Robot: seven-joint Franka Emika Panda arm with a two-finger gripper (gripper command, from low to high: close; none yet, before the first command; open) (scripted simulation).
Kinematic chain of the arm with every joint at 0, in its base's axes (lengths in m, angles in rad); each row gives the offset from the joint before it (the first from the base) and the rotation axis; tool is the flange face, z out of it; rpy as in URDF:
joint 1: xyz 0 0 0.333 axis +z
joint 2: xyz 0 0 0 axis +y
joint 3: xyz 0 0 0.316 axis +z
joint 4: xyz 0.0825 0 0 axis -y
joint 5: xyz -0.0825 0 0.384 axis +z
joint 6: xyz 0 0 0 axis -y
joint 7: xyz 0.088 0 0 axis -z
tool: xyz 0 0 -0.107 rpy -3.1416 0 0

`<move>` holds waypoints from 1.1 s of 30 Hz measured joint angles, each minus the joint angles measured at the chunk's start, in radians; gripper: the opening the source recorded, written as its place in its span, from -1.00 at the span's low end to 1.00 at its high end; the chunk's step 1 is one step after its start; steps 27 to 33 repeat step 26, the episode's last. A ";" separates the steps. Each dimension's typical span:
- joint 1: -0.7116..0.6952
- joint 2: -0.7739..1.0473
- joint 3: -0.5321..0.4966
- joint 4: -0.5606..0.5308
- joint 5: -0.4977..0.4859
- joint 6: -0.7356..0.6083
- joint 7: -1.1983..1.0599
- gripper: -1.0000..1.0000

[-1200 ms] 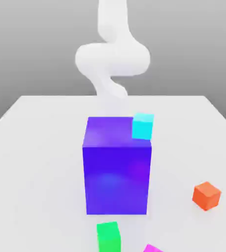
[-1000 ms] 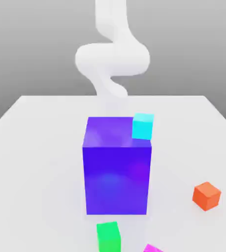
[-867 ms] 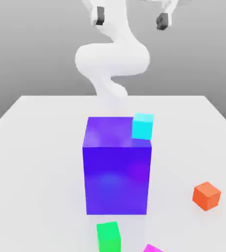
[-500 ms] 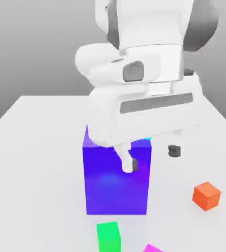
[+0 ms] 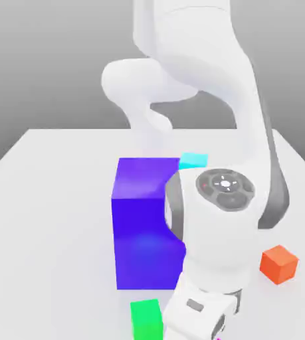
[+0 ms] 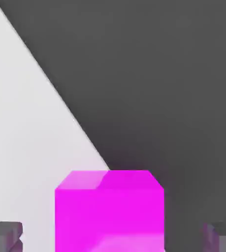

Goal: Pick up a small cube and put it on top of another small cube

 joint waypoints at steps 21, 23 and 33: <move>-0.058 -0.307 -0.111 -0.268 0.042 -0.042 0.196 -1.00; -0.066 -0.250 -0.101 -0.267 0.062 0.012 0.183 1.00; -0.066 -0.250 -0.101 -0.267 0.062 0.012 0.183 1.00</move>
